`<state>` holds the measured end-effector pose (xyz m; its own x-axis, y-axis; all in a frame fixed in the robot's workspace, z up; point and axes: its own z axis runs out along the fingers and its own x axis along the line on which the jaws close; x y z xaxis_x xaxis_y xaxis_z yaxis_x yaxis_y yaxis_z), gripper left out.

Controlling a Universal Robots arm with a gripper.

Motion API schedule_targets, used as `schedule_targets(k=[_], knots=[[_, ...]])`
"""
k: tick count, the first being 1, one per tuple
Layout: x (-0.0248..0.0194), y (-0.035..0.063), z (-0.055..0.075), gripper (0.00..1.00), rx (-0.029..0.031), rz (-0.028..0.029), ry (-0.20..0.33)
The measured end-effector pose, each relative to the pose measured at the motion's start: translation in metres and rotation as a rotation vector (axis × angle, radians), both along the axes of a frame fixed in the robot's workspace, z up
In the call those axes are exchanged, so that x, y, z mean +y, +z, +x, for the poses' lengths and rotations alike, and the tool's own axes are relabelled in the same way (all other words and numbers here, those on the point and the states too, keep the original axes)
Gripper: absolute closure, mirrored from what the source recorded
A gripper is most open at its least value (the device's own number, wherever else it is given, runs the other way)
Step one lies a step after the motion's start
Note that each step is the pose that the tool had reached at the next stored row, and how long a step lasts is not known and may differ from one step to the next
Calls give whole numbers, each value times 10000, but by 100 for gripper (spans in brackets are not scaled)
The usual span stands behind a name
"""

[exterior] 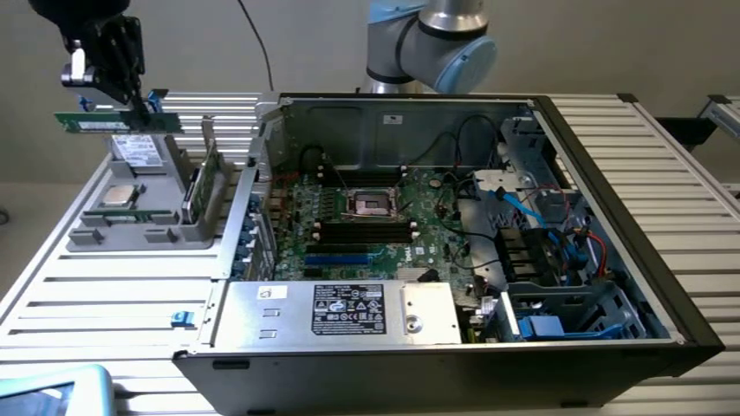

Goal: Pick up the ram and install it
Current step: 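Pick up the ram and move it above insertion slot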

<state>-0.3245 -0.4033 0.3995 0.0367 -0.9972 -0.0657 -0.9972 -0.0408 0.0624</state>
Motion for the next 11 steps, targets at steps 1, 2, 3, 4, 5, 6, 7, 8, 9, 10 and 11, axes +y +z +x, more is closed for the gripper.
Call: schedule_targets(k=[1,2,3,4,5,6,7,8,9,10,11], knots=[[-2,26,42,86,19,0,0],[-3,50,83,86,44,-2,0],[-5,71,122,86,73,-5,1],[-7,88,159,86,108,-12,1],[-8,105,198,86,150,-20,1],[-9,122,234,86,187,-27,0],[-11,141,272,86,219,-32,0],[-12,161,311,86,243,-34,1],[-14,180,352,86,258,-35,1],[-15,194,396,86,264,-34,1],[-15,205,440,86,267,-35,0]])
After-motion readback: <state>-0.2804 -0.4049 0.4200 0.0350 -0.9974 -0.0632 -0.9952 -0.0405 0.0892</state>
